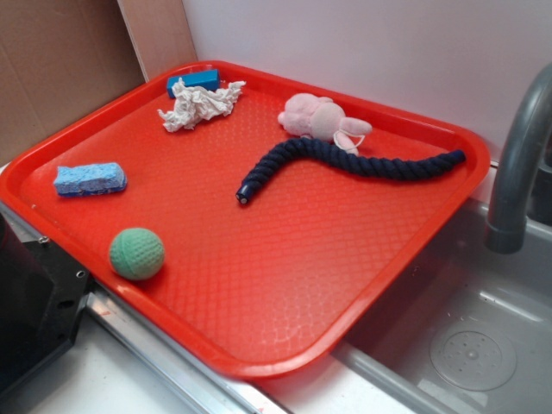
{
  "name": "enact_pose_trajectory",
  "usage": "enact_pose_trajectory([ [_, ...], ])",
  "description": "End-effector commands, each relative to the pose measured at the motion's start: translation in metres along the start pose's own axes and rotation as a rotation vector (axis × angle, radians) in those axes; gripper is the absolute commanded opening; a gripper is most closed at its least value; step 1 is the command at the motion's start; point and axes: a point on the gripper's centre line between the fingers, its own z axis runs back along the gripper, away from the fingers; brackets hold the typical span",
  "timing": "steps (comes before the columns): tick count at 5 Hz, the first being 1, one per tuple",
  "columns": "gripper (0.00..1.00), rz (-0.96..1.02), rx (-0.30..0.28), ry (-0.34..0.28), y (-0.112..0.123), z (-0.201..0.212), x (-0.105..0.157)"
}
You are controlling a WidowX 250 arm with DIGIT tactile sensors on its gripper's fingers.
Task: Grab the blue sponge.
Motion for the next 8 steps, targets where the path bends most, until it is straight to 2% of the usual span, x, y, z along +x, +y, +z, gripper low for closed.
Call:
enact_pose_trajectory([
  [1,1.0,0.0,0.0,0.0,0.0,0.0,0.0],
  [2,1.0,-0.244,-0.027,-0.008,0.043,-0.034,0.01],
  [3,1.0,-0.422,0.0,-0.006,0.069,-0.062,0.022],
  [4,1.0,-0.492,0.028,-0.001,0.093,-0.103,0.026],
  [6,1.0,-0.558,0.069,0.087,0.108,-0.172,0.031],
  [7,1.0,-0.59,0.129,0.124,0.097,-0.186,0.041],
  [8,1.0,-0.611,0.126,0.154,0.098,-0.204,0.041],
])
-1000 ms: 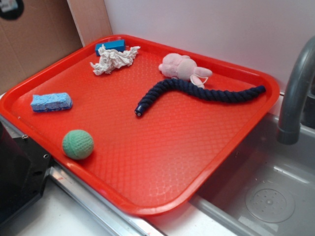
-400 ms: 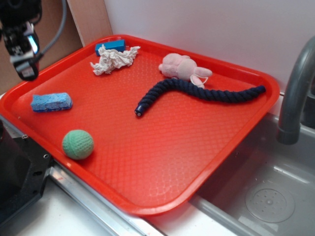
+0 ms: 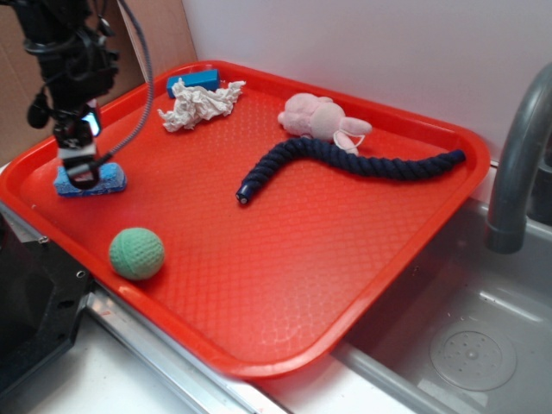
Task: Grab the blue sponge.
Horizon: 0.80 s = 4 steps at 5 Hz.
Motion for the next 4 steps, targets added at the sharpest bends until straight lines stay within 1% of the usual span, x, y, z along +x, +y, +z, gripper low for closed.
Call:
enact_pose_trajectory([
  [1,0.41,-0.015,-0.026,0.04,0.005,-0.024,0.006],
  [2,1.0,0.019,-0.044,0.047,0.005,-0.025,-0.003],
  [3,1.0,0.032,-0.049,0.094,0.004,-0.031,-0.003],
  [4,0.0,0.044,-0.011,0.081,0.005,-0.01,-0.003],
])
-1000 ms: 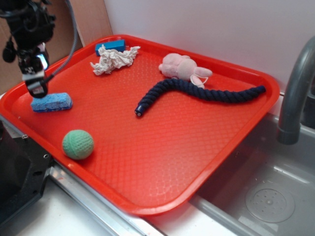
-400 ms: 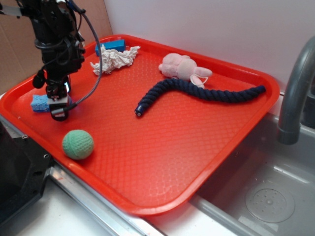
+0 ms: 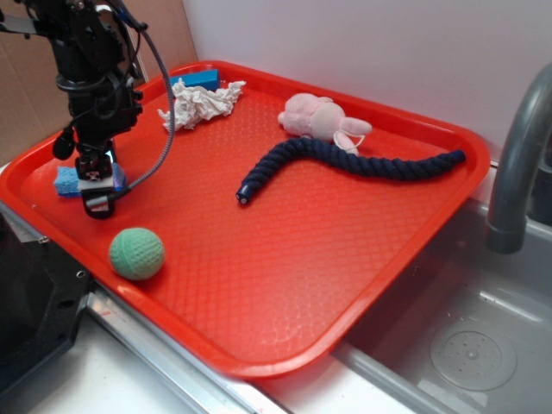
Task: Grab the blue sponge.
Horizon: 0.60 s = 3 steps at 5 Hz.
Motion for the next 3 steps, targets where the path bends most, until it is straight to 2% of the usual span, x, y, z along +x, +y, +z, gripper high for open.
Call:
enact_pose_trajectory([
  [1,0.0,0.018,0.092,-0.045,-0.004,0.049,0.001],
  [2,0.0,0.037,0.132,-0.096,-0.02,0.079,0.006],
  [3,1.0,0.046,0.127,-0.148,-0.023,0.101,0.006],
])
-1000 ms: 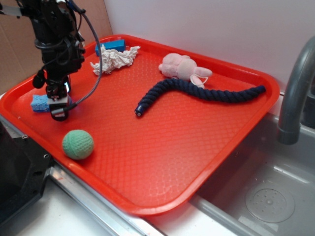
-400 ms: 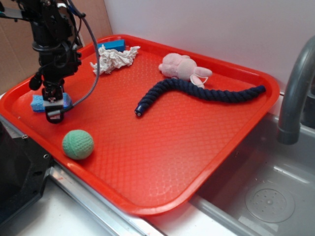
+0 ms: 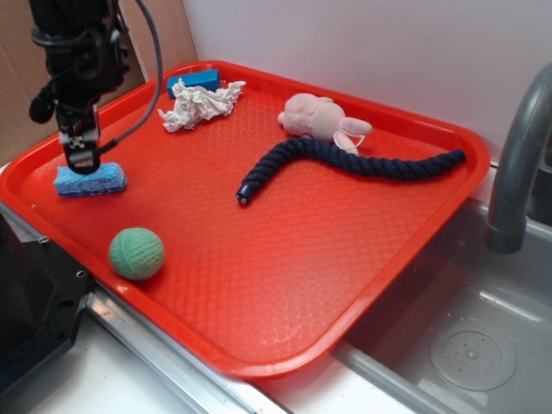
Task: Grab the blue sponge.
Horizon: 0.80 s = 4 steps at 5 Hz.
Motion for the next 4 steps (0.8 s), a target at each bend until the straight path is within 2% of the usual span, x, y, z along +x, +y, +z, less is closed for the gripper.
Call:
enact_pose_trajectory([
  [1,1.0,-0.014,-0.018,-0.106,0.021,0.015,-0.014],
  [2,1.0,-0.017,-0.06,-0.113,0.026,-0.012,-0.032],
  [3,1.0,-0.023,-0.115,-0.138,0.019,-0.05,-0.036],
  [4,1.0,-0.068,-0.145,-0.093,0.009,-0.074,-0.023],
])
